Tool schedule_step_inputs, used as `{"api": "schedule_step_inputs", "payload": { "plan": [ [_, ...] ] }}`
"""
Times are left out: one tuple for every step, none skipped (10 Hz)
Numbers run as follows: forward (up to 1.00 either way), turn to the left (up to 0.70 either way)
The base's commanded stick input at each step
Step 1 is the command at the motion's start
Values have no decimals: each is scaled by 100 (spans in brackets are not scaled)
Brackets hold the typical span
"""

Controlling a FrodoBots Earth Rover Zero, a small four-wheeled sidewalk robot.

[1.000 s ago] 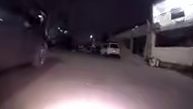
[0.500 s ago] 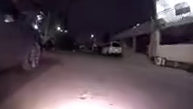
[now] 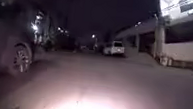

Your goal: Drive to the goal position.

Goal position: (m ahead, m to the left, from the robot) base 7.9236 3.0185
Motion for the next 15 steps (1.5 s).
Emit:
{"api": "schedule_step_inputs", "payload": {
  "plan": [
    [100,0],
    [100,0],
    [100,0],
    [100,0],
    [100,0],
    [100,0],
    [100,3],
    [100,8],
    [100,13],
    [100,17],
    [100,13],
    [100,9],
    [100,5],
    [100,1],
    [100,0]
  ]
}}
